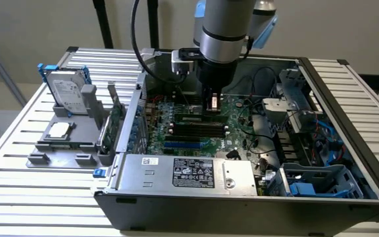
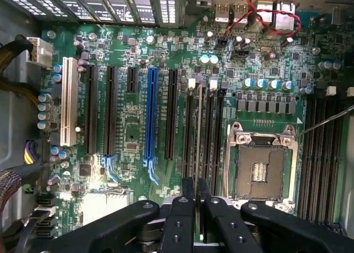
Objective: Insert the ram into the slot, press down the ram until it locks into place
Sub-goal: 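Insert the ram into the slot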
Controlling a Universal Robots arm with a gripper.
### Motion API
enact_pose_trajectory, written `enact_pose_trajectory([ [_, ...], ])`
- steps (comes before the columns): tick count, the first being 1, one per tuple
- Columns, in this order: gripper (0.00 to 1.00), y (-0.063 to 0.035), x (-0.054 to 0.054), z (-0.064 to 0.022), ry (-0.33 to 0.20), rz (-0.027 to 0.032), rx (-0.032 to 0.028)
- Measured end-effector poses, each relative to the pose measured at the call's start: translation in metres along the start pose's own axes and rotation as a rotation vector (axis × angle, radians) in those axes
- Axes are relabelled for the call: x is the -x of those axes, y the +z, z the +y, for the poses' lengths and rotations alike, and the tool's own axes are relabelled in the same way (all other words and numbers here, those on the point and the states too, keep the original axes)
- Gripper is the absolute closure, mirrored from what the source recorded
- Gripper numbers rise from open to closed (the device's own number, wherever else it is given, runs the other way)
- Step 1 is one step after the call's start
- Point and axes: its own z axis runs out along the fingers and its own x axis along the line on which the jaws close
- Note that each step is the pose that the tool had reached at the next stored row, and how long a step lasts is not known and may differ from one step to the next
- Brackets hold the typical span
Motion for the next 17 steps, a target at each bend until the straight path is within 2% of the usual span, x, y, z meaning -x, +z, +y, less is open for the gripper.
enact_pose_trajectory([
  [4, 0.87, 0.0073, 0.000, 0.0000, 0.000, 0.0002, -0.0034],
  [11, 0.87, 0.0184, 0.000, 0.0017, 0.000, 0.0004, -0.0133],
  [17, 0.87, 0.0201, 0.000, 0.0022, 0.000, 0.0008, -0.0146],
])
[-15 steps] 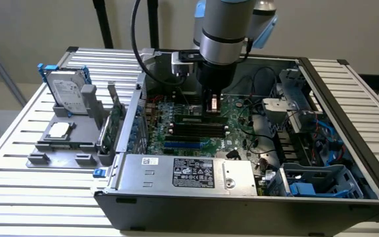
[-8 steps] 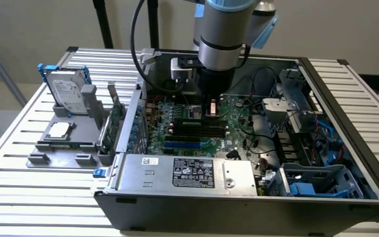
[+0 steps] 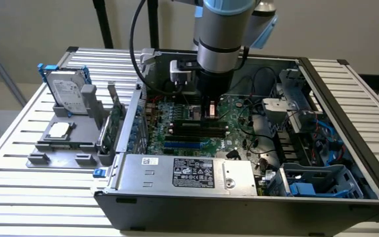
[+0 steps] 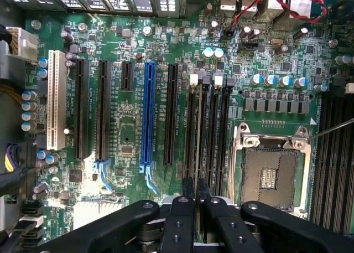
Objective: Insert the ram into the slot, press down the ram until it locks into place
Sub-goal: 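Insert the ram into the slot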
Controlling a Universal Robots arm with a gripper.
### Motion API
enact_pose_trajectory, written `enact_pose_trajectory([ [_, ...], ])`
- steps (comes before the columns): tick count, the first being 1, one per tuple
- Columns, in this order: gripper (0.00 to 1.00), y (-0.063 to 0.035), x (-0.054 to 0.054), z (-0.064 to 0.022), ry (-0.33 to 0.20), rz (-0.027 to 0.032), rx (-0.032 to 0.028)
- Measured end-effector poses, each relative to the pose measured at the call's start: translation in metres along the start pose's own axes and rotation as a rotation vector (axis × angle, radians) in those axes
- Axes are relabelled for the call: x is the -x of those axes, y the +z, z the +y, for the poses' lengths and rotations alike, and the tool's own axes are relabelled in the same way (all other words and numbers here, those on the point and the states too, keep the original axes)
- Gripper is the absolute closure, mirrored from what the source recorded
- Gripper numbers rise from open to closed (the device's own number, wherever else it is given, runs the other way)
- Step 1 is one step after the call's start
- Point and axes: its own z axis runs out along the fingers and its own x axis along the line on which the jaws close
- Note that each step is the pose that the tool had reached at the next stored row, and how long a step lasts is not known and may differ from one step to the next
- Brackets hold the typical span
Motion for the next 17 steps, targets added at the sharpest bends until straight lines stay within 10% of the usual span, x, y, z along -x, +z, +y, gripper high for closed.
enact_pose_trajectory([
  [17, 0.87, 0.0066, -0.0019, 0.0000, 0.008, 0.0031, 0.0001],
])
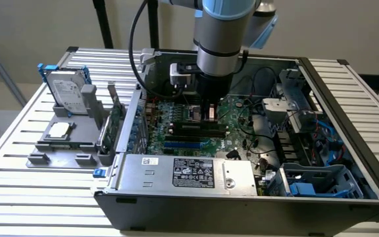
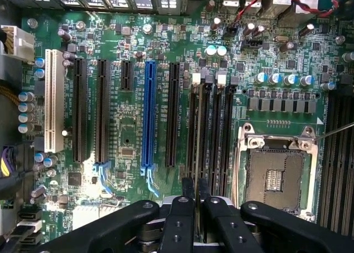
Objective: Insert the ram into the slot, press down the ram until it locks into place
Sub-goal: 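Insert the ram into the slot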
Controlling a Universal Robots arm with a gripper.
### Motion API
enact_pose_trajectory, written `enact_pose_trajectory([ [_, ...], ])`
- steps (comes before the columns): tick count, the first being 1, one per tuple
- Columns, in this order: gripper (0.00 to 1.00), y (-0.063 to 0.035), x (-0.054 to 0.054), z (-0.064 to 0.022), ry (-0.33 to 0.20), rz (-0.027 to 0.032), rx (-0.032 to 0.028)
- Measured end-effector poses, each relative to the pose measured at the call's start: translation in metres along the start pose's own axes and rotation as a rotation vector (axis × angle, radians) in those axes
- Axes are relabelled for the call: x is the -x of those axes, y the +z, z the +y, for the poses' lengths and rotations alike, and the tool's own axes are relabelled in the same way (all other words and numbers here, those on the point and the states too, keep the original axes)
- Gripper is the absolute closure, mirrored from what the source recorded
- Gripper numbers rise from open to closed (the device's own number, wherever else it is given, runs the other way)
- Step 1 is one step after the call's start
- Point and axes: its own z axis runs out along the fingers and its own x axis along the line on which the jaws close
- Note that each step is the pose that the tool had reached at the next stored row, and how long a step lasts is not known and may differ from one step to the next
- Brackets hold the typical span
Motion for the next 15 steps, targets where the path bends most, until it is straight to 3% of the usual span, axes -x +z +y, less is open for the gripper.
enact_pose_trajectory([
  [15, 0.87, 0.0039, -0.0005, -0.0001, 0.000, 0.0012, 0.0000],
])
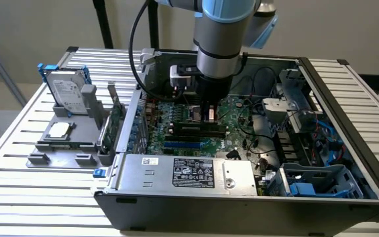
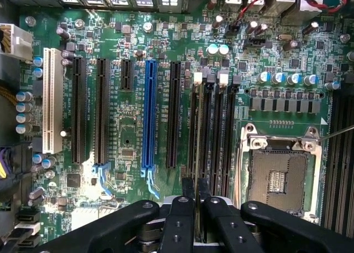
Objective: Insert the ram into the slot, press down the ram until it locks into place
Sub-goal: 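Insert the ram into the slot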
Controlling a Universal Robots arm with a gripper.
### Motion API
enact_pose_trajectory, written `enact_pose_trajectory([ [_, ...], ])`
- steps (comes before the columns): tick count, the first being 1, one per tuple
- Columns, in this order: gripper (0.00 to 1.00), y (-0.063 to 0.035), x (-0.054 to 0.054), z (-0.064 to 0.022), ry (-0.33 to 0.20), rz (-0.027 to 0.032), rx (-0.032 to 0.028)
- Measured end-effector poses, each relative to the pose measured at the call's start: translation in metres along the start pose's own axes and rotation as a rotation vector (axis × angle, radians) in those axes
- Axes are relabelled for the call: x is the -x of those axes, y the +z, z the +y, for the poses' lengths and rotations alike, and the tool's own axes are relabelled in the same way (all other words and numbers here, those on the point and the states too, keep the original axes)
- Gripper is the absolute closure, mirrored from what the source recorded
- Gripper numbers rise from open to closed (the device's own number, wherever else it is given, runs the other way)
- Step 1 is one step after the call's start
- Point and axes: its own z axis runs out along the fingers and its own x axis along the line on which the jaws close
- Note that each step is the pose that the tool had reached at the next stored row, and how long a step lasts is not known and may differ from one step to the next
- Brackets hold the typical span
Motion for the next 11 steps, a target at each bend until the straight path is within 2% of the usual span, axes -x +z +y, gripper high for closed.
enact_pose_trajectory([
  [11, 0.87, 0.0023, -0.0001, 0.0000, 0.000, 0.0035, 0.0000],
])
